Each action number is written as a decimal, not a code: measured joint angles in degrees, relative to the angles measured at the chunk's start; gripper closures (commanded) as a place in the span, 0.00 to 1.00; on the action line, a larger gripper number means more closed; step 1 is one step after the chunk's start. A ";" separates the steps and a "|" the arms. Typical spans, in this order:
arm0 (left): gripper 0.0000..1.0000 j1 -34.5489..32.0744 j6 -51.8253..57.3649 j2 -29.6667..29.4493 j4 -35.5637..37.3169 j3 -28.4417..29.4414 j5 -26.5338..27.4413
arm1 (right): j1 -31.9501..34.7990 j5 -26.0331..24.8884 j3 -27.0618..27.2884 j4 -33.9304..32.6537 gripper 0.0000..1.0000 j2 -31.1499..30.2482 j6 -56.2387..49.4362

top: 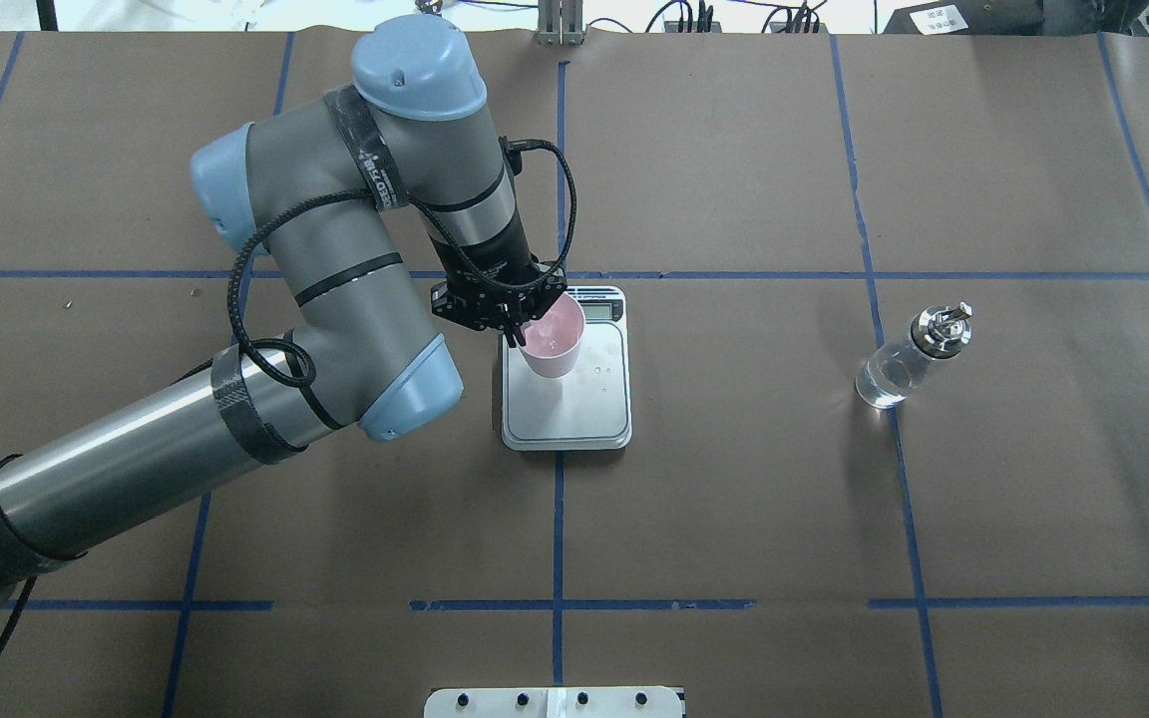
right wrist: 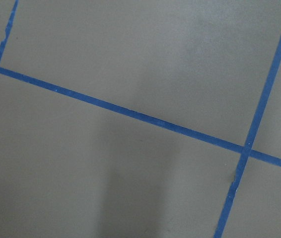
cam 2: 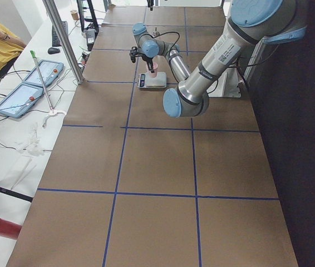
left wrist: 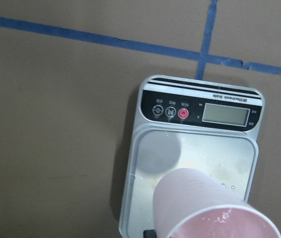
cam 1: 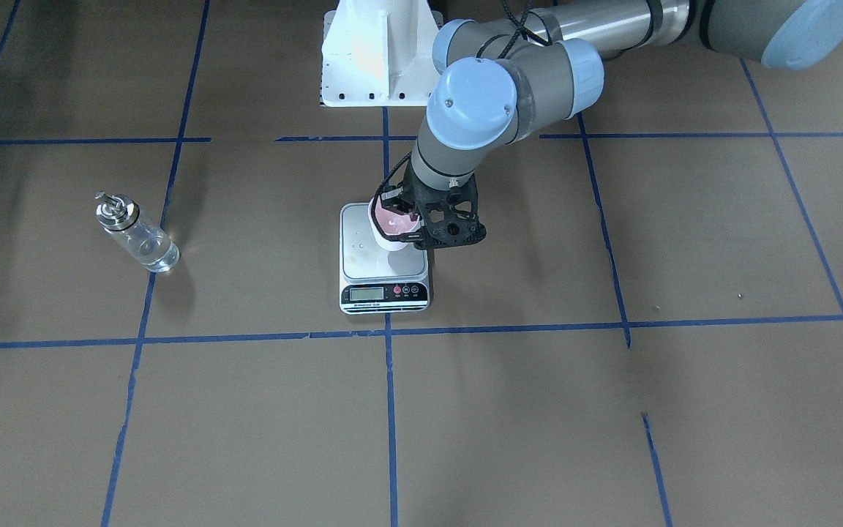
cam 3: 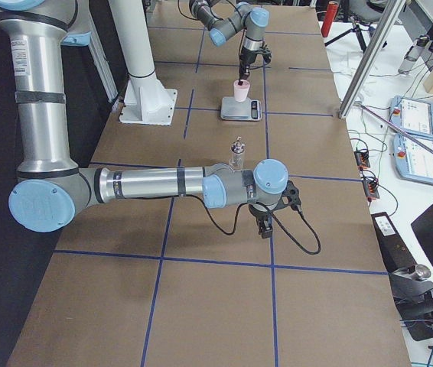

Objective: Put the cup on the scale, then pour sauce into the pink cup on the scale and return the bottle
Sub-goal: 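Carry the pink cup with the left gripper onto the scale, then release the cup with the left gripper while the right arm reaches for the bottle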

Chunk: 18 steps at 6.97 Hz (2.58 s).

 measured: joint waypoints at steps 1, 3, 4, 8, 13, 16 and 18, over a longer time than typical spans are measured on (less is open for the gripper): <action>1.00 0.60 -0.35 -0.15 -0.64 0.50 0.59 | 0.00 0.00 -0.03 -0.01 0.00 0.00 0.00; 1.00 1.37 -0.50 -0.22 -2.43 1.26 1.72 | 0.00 0.00 -0.13 -0.01 0.00 0.00 0.00; 1.00 1.43 -0.51 -0.19 -3.72 1.99 2.07 | 0.00 0.00 -0.17 0.00 0.00 0.00 0.00; 0.82 1.61 -0.60 -0.04 -5.25 2.66 2.73 | 0.00 -0.02 -0.28 0.02 0.00 0.07 0.00; 0.45 1.61 -0.58 0.10 -5.29 1.56 2.71 | -0.11 -0.06 -0.32 0.07 0.00 0.58 0.36; 0.43 -0.51 -0.51 4.50 -5.09 -8.08 3.22 | -3.22 -0.15 -0.16 8.10 0.00 1.00 9.79; 0.43 -2.07 -0.44 7.13 -5.04 -13.14 3.20 | -7.38 -0.78 0.01 27.38 0.00 -1.86 29.05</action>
